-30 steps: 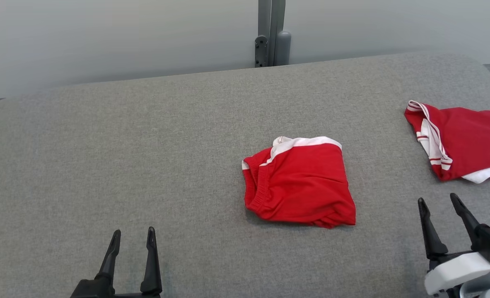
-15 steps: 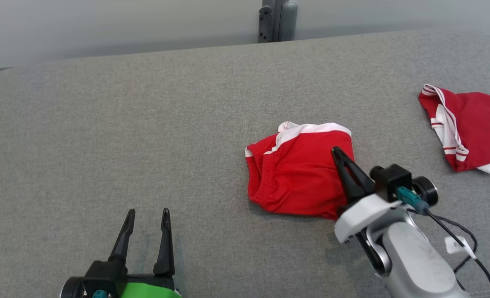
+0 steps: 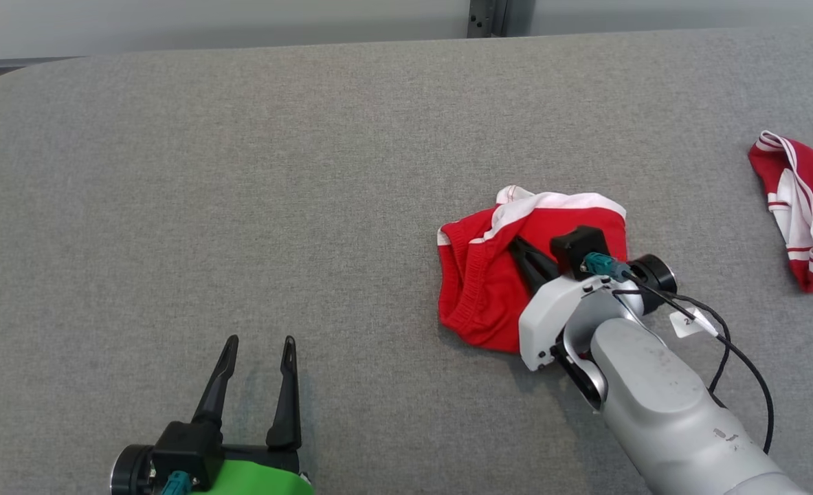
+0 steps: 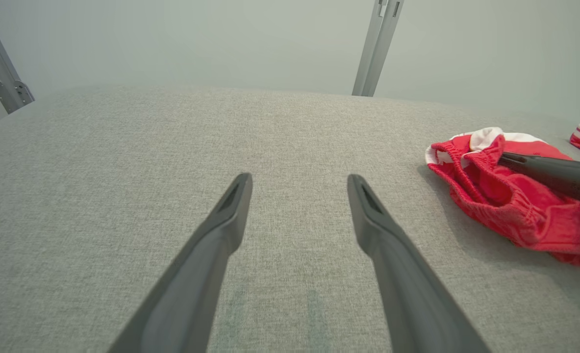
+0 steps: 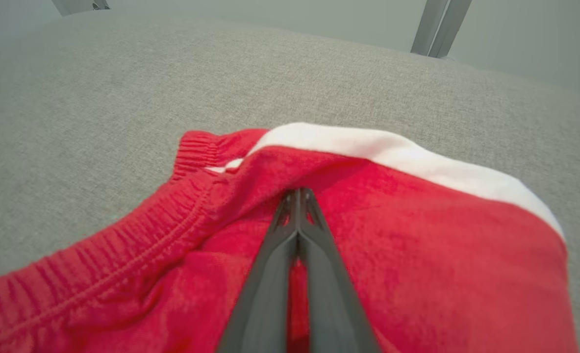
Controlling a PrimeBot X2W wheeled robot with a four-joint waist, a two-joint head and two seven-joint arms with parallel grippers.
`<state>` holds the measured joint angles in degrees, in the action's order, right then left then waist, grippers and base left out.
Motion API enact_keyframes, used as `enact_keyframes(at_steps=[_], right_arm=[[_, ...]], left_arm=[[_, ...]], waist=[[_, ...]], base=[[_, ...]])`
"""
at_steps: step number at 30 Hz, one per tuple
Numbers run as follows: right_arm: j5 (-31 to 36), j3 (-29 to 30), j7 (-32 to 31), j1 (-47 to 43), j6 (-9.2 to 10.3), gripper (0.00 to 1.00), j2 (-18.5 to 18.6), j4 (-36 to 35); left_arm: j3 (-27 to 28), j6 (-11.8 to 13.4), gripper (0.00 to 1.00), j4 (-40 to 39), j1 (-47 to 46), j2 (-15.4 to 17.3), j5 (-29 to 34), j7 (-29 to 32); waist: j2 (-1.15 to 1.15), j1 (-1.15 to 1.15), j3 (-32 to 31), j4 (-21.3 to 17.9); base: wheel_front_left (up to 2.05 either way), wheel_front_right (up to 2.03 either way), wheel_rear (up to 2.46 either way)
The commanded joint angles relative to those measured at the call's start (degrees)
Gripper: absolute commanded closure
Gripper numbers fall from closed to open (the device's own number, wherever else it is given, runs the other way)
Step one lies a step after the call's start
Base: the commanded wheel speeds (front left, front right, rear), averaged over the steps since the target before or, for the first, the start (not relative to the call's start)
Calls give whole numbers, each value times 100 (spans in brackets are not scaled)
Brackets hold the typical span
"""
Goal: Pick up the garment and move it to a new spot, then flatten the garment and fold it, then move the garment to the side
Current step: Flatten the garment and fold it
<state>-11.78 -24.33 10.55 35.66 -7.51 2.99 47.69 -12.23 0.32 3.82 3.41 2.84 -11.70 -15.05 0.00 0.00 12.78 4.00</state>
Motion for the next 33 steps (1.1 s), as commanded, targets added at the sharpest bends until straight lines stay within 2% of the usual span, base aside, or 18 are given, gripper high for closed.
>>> enact_keyframes(at_steps=[1,13,25,33], right_arm=[[-145,-144,-46,106,5,100,-6,42],[-741,-1030,-248,558,5,100,-6,365],[-1327,-2310,43,470,5,100,0,180],[-1512,-2516,373,539,5,100,-1,314]], left_arm=[[-15,15,0,11,-108,12,6,-14],[-165,65,0,54,-183,12,-93,-14],[-133,81,0,79,-158,12,-118,-14],[-37,105,0,28,-5,12,-116,-14]], waist=[[0,0,3,37],[0,0,36,169],[0,0,-38,110],[0,0,-238,-135]], base=[[0,0,0],[0,0,0],[0,0,0],[0,0,0]])
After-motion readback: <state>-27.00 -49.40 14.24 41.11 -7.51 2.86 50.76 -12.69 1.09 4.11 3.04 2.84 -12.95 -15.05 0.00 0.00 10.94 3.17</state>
